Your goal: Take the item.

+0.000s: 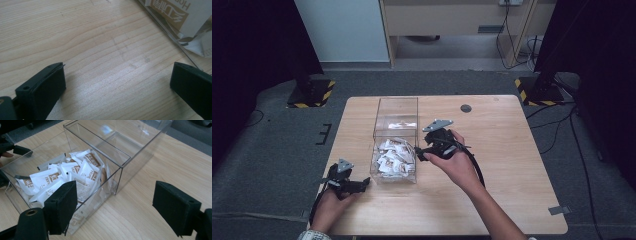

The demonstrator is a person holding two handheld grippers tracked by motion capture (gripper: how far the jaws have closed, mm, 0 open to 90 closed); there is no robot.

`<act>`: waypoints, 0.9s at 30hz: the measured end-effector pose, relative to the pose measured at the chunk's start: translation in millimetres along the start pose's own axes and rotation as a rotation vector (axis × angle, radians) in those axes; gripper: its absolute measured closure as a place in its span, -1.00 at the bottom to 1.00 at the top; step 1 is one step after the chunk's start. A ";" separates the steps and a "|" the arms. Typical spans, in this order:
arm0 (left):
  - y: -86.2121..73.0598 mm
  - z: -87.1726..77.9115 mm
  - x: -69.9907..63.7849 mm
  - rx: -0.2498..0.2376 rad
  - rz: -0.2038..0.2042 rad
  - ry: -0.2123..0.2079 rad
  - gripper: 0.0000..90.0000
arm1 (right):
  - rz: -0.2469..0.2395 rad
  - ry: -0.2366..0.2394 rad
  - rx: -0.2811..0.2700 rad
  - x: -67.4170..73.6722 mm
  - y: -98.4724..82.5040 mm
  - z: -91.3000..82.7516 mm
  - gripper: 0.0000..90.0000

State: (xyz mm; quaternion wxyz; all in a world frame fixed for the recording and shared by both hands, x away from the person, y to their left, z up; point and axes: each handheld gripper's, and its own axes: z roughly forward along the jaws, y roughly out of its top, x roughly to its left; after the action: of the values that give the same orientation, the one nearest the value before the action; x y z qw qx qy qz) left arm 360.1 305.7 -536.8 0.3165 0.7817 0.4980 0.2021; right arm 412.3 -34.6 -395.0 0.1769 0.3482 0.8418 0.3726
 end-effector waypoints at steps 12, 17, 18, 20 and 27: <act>0.8 0.8 0.5 0.001 0.004 -0.003 -1.00 | 0.020 -0.004 -0.014 -0.5 12.5 7.0 -0.40; 0.8 0.9 0.5 0.000 0.004 -0.003 -1.00 | 0.007 0.007 -0.015 0.8 18.9 8.5 -0.34; 0.8 0.9 0.4 0.000 0.004 -0.003 -1.00 | -0.002 0.002 -0.013 2.4 20.8 9.3 -0.31; 0.9 0.9 0.4 0.000 0.004 -0.003 -1.00 | -0.011 -0.001 -0.012 2.8 21.6 10.1 -0.31; 0.9 0.9 0.5 0.000 0.004 -0.003 -1.00 | -0.005 -0.002 -0.019 7.1 28.4 14.5 -0.30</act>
State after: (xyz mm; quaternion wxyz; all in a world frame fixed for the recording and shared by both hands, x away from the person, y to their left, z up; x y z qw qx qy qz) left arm 361.4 305.6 -536.8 0.3167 0.7830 0.4959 0.2014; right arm 428.4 -8.5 -383.5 0.1818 0.3449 0.8388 0.3799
